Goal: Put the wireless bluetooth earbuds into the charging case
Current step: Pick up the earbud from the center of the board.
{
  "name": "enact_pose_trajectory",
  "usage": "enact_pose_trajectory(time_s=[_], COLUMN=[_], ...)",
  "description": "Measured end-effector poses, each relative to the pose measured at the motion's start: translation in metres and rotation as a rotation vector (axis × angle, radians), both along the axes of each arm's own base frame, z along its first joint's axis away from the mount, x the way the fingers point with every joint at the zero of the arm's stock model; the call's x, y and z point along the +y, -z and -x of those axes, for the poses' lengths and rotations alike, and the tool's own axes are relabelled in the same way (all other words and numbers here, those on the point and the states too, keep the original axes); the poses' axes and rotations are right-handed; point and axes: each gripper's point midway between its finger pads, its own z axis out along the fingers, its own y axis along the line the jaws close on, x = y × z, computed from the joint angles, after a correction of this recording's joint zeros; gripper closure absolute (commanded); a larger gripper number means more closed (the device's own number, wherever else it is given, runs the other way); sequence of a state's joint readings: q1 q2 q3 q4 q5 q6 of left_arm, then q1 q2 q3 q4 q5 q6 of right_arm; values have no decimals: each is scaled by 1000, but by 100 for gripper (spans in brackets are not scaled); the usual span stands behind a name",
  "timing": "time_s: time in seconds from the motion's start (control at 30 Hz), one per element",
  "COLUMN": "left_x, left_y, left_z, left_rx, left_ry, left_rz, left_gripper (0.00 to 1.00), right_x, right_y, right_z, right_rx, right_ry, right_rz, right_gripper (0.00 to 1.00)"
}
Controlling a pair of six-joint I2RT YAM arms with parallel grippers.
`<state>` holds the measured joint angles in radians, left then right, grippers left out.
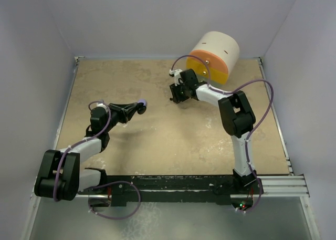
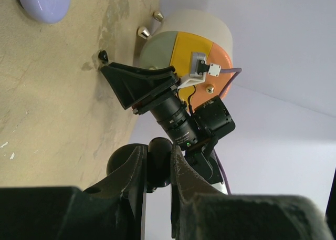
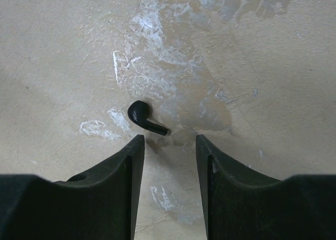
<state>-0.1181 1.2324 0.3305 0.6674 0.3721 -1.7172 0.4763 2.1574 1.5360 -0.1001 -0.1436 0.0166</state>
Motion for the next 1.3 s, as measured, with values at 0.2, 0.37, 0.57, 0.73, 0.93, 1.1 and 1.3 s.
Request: enact_pose_trajectory(time_s=[0.2, 0.37, 0.57, 0.73, 0.93, 1.1, 1.3], left_x=[0, -1, -1, -1, 0, 0, 0], left_y=[-1, 0, 0, 0, -2, -3, -3], left_z=[0, 0, 0, 1, 0, 0, 0], left_rx=[-5, -3, -3, -3, -8, -14, -16], left_ry=[3, 7, 7, 10, 6, 6, 6], left_rz=[1, 2, 2, 3, 4, 7, 8], left_gripper=[100, 100, 100, 100, 100, 100, 100], right_x=[5, 13, 19, 21, 28, 31, 30], right_y=[1, 0, 1, 1, 2, 2, 2], right_z=[2, -1, -2, -1, 4, 5, 3], right_rx=[-2, -18, -22, -24, -27, -30, -35], right_ry=[-25, -35, -52, -59, -65, -62, -48], right_rz=[19, 39, 42, 46, 71, 92, 109], right_gripper=[54, 54, 54, 56, 59, 59, 60])
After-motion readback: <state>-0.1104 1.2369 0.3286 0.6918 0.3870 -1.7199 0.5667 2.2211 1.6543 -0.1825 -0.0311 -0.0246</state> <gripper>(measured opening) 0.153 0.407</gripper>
